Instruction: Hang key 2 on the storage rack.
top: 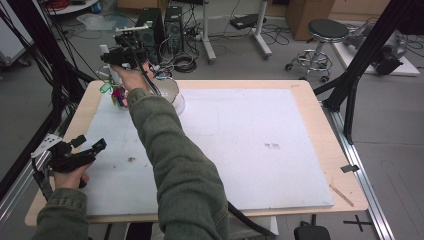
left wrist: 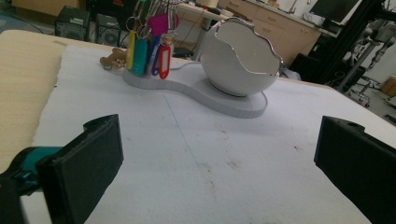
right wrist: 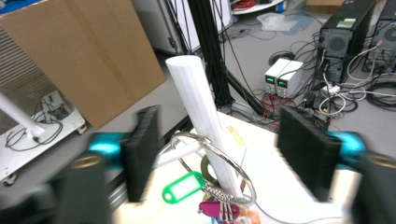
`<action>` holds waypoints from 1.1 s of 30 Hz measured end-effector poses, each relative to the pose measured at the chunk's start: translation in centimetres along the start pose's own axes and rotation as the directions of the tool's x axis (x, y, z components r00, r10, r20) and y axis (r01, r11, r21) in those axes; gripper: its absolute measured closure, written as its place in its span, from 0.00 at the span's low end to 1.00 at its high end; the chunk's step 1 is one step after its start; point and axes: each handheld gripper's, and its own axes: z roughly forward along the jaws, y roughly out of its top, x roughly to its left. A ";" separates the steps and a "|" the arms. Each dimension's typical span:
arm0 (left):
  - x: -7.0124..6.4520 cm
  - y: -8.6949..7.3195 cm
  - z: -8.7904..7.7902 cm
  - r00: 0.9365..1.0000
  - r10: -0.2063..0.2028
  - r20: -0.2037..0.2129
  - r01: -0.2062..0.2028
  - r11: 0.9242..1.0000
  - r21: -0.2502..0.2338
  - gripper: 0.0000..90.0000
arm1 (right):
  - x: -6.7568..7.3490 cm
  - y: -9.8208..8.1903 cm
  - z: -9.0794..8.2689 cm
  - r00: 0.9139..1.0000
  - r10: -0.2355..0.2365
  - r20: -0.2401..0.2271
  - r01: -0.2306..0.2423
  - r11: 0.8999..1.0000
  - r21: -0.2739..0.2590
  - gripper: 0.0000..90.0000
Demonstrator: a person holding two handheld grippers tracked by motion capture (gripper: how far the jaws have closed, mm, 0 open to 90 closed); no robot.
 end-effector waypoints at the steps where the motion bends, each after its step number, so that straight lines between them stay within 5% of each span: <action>1: 0.0 0.0 0.0 1.000 -0.001 -0.001 0.001 1.000 -0.002 0.02 | -0.2 0.0 0.1 1.000 -0.008 0.008 0.008 1.000 0.024 0.11; 8: 0.0 0.0 0.0 1.000 0.000 -0.006 0.000 1.000 -0.005 0.02 | -1.2 -0.3 -1.1 0.999 -0.044 0.019 0.043 0.998 0.037 0.11; 12: 0.0 0.0 0.1 1.000 -0.003 -0.008 0.003 1.000 -0.008 0.02 | -1.7 -0.5 -2.0 0.999 -0.030 0.025 0.029 0.999 0.043 0.02; 33: -0.3 0.1 -0.1 1.000 0.009 -0.006 -0.009 1.000 -0.006 0.02 | -4.9 -2.7 -7.3 0.998 -0.016 0.053 0.014 0.999 0.048 0.01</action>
